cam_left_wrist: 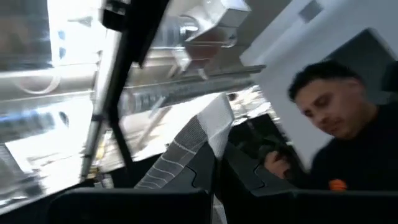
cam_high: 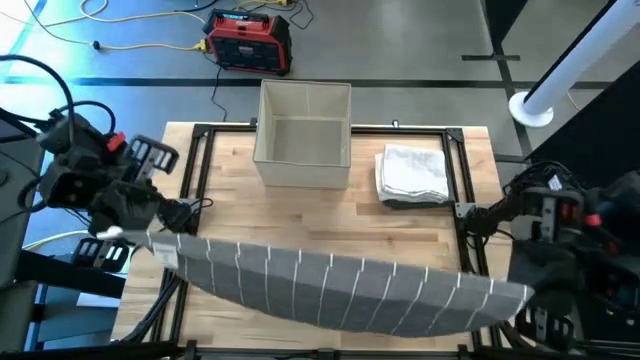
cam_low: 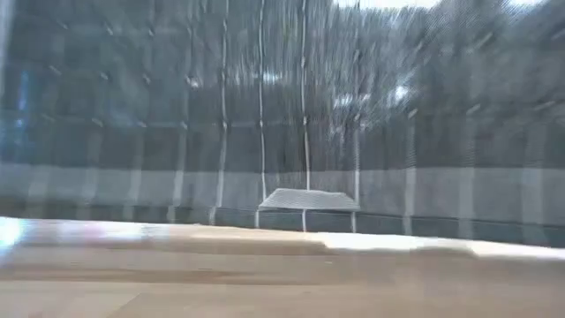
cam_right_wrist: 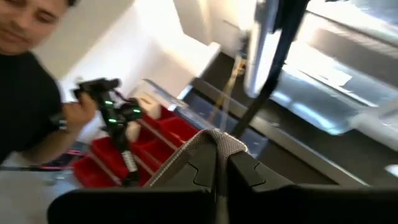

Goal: Fold towel
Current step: Fold the gray patterned towel

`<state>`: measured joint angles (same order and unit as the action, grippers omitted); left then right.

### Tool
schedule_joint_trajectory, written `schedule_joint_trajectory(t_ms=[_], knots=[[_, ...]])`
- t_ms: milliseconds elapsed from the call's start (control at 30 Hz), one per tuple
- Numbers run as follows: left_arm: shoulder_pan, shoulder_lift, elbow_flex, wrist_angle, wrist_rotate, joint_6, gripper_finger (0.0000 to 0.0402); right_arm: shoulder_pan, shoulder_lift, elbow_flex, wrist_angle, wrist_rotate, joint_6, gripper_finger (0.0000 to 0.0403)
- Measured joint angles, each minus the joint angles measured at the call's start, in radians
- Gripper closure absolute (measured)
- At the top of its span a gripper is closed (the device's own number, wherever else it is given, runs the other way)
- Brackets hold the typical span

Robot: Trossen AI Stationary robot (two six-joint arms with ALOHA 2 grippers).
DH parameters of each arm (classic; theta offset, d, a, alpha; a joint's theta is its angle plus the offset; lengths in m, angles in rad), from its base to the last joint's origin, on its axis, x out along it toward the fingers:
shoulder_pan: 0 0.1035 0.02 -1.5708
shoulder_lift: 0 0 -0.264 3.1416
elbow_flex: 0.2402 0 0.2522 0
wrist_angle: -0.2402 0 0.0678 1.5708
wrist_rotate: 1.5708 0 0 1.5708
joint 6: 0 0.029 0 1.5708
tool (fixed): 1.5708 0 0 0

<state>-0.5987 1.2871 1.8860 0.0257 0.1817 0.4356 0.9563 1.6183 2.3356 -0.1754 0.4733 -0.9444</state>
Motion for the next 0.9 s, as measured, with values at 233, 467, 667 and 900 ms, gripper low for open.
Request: schedule_joint_trajectory(t_ms=[233,467,667,900], knots=[[0.036,-0.004,0.017,-0.153,-0.337,0.09,0.0401,0.002,-0.03,0.0,0.007,0.433,0.016,0.0403],[0.105,-0.003,0.012,-0.534,-0.684,0.009,0.0401,-0.12,-0.073,0.0,-0.598,0.764,0.645,0.0403],[0.179,-0.002,0.009,-0.883,-0.844,-0.089,0.0401,-0.238,-0.061,-0.042,-1.401,0.84,1.623,0.0403],[0.367,-0.003,-0.003,-1.087,-0.842,-0.141,0.0401,-0.368,-0.13,-0.323,-1.167,0.789,1.375,0.0403]])
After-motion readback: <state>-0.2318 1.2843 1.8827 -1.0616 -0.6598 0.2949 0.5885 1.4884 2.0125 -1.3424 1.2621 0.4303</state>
